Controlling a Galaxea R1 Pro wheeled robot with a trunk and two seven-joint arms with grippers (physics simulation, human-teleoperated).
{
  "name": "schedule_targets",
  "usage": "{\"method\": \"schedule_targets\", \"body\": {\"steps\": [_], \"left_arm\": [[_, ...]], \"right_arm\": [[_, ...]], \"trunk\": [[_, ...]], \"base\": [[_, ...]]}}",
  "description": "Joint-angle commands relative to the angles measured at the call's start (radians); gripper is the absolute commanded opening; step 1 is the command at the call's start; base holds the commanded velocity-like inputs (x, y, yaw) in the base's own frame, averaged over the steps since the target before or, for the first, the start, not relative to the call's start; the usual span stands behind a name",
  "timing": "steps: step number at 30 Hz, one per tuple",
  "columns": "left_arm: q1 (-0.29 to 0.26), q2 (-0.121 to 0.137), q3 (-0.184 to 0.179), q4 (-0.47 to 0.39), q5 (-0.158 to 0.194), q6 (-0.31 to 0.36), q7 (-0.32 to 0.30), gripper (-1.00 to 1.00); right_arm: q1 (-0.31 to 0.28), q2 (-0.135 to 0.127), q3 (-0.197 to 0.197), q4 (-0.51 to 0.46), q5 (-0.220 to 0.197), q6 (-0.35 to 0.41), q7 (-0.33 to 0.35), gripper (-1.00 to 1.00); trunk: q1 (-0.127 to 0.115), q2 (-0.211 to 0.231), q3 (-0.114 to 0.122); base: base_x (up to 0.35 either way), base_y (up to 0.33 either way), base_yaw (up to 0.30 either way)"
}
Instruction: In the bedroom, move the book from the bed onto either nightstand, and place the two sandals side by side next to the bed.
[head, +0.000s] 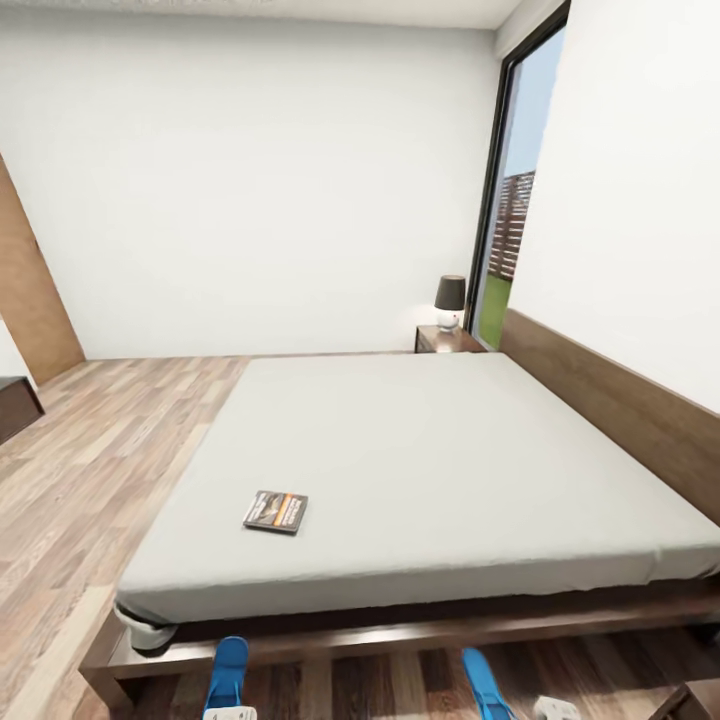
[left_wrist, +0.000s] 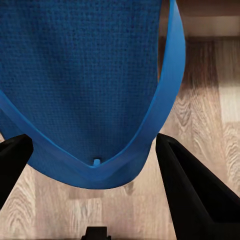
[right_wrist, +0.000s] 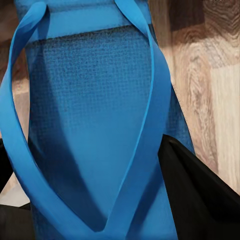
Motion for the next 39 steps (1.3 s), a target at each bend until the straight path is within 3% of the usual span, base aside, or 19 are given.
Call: {"method": "schedule_targets", "body": {"steps": [1,13,39], "left_arm": [[-0.001,0.0,-0.008,0.001,0.011,-0.004,-0.003,-1.0],[-0.002,0.0,-0.007,0.001,0.011,-0.004,-0.003,-1.0],[-0.001,0.003,-0.006,-0.001,0.009,-0.001,0.0,-1.0]], "right_arm": [[0.0,-0.001,0.006,-0.001,-0.012,0.007,0.003,-1.0],[0.0,-0.001,0.006,-0.001,-0.013,0.007,0.003,-1.0],[0.0,-0.003,0.003,-0.001,-0.016,0.007,0.006,-1.0]], "trunk": [[0.0,-0.001,-0.001],[0.0,-0.001,-0.001],[0.0,-0.001,-0.001]], "base": [[0.0,0.0,0.291],[0.0,0.0,0.277],[0.0,0.0,0.008]]}}
